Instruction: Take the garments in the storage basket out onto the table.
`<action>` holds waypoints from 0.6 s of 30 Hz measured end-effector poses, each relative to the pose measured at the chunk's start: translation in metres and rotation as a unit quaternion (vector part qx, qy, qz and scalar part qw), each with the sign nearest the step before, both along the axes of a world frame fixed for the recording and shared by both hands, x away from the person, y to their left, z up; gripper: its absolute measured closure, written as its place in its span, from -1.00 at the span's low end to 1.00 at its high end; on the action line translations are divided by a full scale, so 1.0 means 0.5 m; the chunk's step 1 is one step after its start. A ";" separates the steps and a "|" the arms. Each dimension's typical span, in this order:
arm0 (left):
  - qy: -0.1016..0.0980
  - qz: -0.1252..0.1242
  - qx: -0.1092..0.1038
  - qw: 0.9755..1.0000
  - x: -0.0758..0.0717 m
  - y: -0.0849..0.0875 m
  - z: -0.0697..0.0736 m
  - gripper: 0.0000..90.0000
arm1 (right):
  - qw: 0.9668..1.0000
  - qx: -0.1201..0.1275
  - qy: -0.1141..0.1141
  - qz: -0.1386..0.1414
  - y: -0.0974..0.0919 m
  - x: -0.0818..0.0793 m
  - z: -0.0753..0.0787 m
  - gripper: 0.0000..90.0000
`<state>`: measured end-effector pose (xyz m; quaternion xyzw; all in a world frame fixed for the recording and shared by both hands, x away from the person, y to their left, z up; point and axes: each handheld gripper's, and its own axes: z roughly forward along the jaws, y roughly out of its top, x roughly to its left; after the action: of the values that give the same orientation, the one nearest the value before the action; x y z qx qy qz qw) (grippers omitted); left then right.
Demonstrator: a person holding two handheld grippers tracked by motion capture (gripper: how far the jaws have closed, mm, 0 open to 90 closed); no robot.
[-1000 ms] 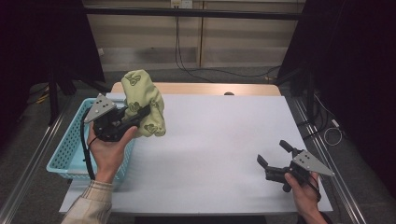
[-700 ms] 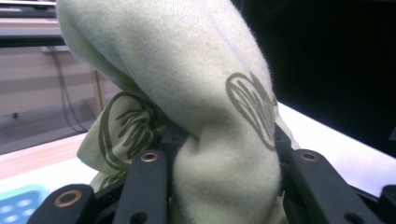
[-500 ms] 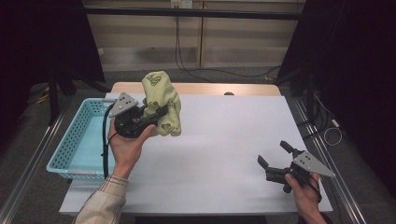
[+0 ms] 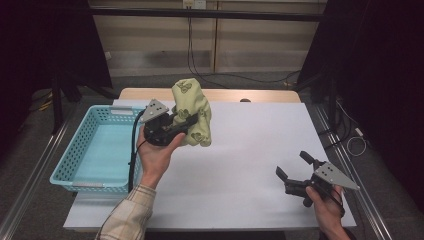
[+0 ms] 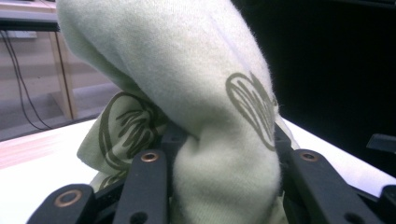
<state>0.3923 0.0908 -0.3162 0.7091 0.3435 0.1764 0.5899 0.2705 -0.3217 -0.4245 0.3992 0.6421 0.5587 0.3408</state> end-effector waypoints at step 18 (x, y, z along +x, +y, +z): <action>0.023 -0.037 0.007 0.999 0.034 -0.084 -0.017 0.41 | 1.000 -0.007 -0.002 0.002 0.002 0.002 -0.002 -1.00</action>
<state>0.4094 0.0486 -0.3245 0.7291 0.3293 0.1404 0.5833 0.2716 -0.3206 -0.4255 0.3946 0.6464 0.5553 0.3436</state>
